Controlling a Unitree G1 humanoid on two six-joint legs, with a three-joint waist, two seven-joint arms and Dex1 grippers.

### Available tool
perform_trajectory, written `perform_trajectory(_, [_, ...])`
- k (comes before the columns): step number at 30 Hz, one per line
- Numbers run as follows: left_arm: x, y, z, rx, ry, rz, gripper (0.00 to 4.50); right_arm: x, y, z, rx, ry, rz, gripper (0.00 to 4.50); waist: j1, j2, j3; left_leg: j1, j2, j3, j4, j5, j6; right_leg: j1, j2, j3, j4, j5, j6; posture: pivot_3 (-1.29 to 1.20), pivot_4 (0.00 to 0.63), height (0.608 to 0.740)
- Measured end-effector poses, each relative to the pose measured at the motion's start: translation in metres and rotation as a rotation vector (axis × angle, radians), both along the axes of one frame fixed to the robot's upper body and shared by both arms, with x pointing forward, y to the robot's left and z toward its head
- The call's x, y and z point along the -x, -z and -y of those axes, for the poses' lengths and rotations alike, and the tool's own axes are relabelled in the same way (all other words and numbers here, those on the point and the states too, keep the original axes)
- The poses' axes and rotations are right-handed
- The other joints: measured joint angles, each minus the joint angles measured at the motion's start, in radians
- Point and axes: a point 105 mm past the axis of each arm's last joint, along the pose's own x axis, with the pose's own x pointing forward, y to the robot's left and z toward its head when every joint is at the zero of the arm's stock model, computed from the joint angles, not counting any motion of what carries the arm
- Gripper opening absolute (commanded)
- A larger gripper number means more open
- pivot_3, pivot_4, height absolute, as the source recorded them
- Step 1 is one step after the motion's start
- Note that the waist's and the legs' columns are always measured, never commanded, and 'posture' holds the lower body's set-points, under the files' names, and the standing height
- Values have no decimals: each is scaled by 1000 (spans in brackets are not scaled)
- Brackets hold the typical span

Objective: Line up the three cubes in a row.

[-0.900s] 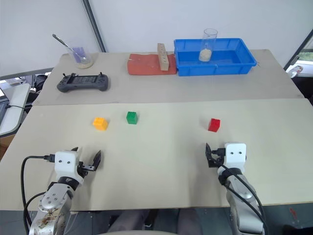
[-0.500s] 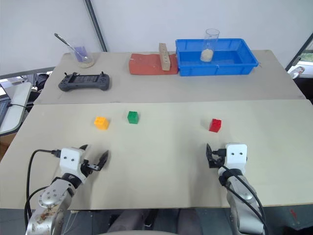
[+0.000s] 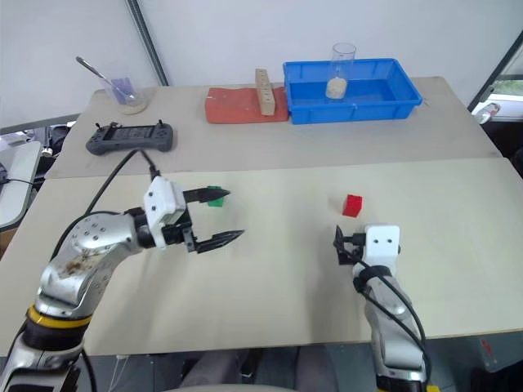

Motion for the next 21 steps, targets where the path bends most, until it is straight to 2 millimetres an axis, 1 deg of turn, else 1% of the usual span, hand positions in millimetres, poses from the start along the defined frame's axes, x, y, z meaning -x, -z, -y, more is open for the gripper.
perform_trajectory(5, [0, 5, 1, -2, 22, -35, 4419, -23, -1, -1, -11, 29, 7, 4500, -9, 0, 0, 0, 1, 1, 0, 1, 0, -2, 2, 3, 4, 0, -1, 0, 150, 740])
perform_trajectory(9, [0, 4, 1, 11, 26, -48, 4419, -35, -3, -1, -14, 40, 21, 4500, -13, 0, 0, 1, 2, 3, 0, 2, -1, -2, 4, 7, 4, 1, -2, 0, 150, 740])
perform_trajectory(11, [0, 4, 1, 12, 22, -50, 4419, -38, -3, 0, -13, 42, 28, 4500, -14, 0, 0, 1, 3, 3, 0, 2, -1, -2, 5, 9, 5, 1, -2, 0, 150, 740])
perform_trajectory(14, [0, 3, 0, 14, 16, -48, 4500, -40, -4, 0, -6, 35, 41, 3705, -18, 0, 0, 1, 3, 4, 0, 2, -1, -2, 7, 13, 5, 1, -2, 0, 150, 740])
perform_trajectory(20, [0, 7, -2, 17, -3, -59, 4500, -40, -4, 0, 10, 9, 51, 1602, -18, 0, 0, 1, 4, 5, 1, 2, 0, -2, 9, 16, 5, 1, -2, 0, 150, 740])
perform_trajectory(21, [0, 7, -2, 17, -3, -60, 4500, -40, -4, 0, 13, 6, 51, 1410, -17, 0, 0, 1, 4, 5, 0, 2, 0, -2, 9, 17, 5, 1, -2, 0, 150, 740])
